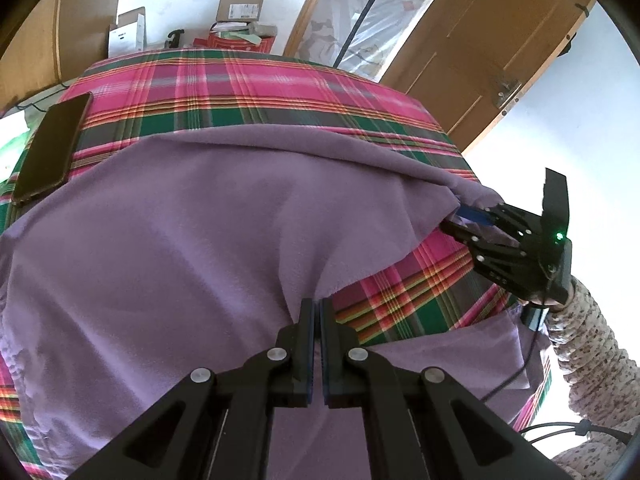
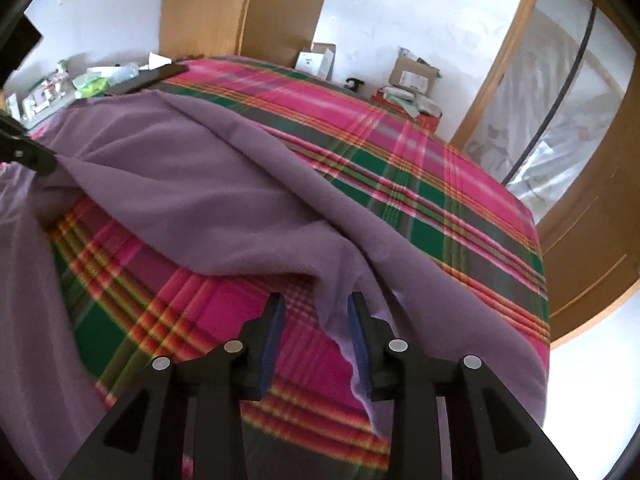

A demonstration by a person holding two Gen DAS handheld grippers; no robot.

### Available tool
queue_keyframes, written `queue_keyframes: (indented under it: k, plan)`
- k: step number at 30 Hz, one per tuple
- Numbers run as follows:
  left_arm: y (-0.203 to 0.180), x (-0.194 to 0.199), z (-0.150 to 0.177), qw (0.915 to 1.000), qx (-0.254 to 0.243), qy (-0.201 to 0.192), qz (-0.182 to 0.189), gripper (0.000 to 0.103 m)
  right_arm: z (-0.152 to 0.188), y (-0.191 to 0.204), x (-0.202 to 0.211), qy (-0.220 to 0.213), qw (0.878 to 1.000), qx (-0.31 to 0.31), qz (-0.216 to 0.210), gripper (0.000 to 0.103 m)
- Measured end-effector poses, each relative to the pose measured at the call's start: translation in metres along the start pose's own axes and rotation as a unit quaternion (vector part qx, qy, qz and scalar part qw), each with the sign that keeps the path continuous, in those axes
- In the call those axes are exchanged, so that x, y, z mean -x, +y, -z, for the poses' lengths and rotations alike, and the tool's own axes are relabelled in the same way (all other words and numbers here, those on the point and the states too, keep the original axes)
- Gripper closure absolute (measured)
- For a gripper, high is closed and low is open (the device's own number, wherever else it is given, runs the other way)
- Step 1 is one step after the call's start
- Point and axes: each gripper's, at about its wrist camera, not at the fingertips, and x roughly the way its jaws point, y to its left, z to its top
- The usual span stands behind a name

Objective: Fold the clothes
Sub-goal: 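Pinch the fleece edge with the right gripper while the left gripper pinches the hem, then lift the fleece edge with the right gripper and pull it away from the left gripper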

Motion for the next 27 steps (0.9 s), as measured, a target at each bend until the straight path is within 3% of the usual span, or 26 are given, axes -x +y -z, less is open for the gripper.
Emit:
queue_keyframes:
  k: [1,4,14,22,27]
  plan:
    - [0.0,0.0,0.0,1.0,0.0,0.0,-0.001,0.1,-0.001,0.0,-0.002,0.0,1.0,-0.001,0.004,0.071]
    - [0.0,0.001,0.0,1.0,0.0,0.0,-0.002,0.1,-0.003,-0.002,-0.002,-0.004,1.0,-0.001,0.024,0.098]
    - [-0.009,0.002,0.001,0.9998,-0.017,0.005,0.001,0.1,-0.008,-0.019,0.039,-0.016,0.996,0.043,0.071,0.099]
    - [-0.017,-0.015,0.007,0.9977,-0.045,0.049,-0.011,0.1,0.01,-0.012,0.03,0.047,0.993,0.103,0.026,0.099]
    - [-0.021,-0.013,0.008,0.9965,-0.059,0.057,-0.013,0.1,0.016,-0.013,0.021,0.068,0.992,0.103,-0.009,0.099]
